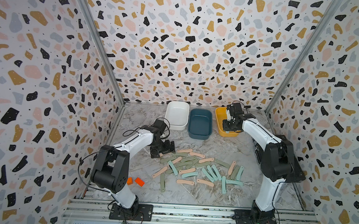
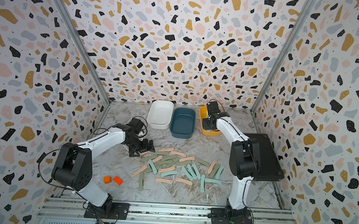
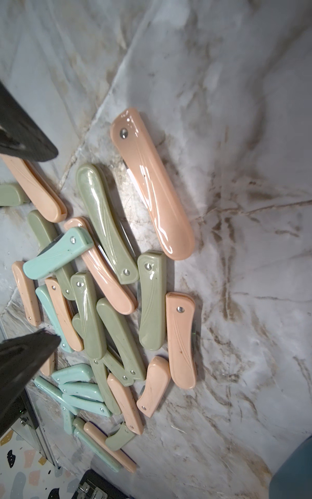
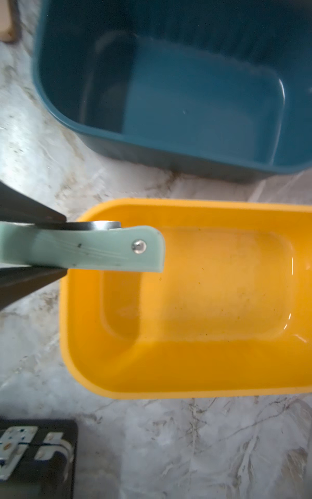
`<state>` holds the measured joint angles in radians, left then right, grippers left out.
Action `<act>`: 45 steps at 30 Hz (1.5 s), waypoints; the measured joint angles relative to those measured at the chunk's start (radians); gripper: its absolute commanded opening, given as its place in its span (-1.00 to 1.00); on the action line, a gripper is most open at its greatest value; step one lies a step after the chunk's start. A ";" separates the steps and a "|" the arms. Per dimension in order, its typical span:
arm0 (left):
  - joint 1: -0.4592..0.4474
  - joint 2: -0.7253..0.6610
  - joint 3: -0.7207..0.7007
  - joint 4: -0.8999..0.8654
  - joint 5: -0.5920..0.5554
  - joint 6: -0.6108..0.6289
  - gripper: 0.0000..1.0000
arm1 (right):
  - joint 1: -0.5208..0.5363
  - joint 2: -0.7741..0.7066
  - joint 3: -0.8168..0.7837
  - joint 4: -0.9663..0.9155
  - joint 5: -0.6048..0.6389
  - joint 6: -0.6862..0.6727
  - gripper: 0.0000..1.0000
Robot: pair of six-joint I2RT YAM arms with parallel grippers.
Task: Place the fruit knives into the storage box by color
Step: Place the fruit knife in the storage box.
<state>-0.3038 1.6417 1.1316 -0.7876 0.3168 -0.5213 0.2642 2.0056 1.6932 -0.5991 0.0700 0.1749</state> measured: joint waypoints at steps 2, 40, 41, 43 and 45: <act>-0.002 0.015 0.022 -0.004 0.005 0.001 0.98 | -0.028 0.112 0.119 -0.023 -0.006 -0.009 -0.46; -0.008 0.214 0.158 -0.109 -0.222 0.174 0.98 | 0.031 -0.153 0.039 -0.069 -0.180 0.039 0.75; -0.008 0.226 0.161 -0.111 -0.233 0.182 0.98 | 0.049 -0.169 0.002 -0.059 -0.184 0.044 0.76; -0.009 0.258 0.180 -0.123 -0.257 0.194 0.98 | 0.092 -0.185 -0.079 -0.045 -0.198 0.053 0.78; -0.010 0.284 0.203 -0.126 -0.276 0.200 0.98 | 0.117 -0.185 -0.137 -0.040 -0.208 0.061 0.79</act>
<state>-0.3138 1.9255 1.3350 -0.9138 0.0406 -0.3210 0.3813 1.8202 1.5566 -0.6395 -0.1379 0.2363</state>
